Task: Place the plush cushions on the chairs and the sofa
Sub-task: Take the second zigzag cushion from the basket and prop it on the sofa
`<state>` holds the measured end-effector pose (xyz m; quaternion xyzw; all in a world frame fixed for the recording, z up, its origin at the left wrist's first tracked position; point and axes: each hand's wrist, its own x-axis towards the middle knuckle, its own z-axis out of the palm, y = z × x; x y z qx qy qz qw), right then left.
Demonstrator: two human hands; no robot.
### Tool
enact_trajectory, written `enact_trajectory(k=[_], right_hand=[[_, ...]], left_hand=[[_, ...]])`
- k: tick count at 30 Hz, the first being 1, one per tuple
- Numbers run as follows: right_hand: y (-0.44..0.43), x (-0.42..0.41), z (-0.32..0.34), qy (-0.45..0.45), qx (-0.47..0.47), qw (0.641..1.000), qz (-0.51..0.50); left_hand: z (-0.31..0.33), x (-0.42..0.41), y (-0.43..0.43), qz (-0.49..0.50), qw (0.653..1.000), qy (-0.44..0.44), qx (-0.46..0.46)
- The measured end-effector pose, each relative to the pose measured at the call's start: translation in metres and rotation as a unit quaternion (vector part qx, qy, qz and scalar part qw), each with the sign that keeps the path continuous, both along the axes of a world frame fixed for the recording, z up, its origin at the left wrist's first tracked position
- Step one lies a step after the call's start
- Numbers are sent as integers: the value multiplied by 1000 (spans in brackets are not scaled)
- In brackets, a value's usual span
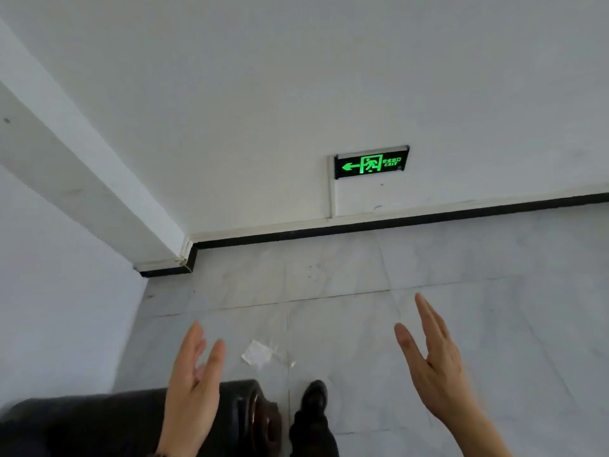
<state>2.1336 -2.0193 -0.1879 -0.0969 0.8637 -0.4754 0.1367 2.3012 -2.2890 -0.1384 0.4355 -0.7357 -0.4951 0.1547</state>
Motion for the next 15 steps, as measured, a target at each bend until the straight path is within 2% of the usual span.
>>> enact_trajectory(k=[6, 12, 15], right_hand=[[39, -103, 17, 56, 92, 980, -170], [120, -144, 36, 34, 92, 911, -401], [165, -168, 22, 18, 79, 866, -494]], left_hand=[[-13, -234, -7, -182, 978, 30, 97], [20, -442, 89, -460, 884, 37, 75], [17, -521, 158, -521, 851, 39, 62]])
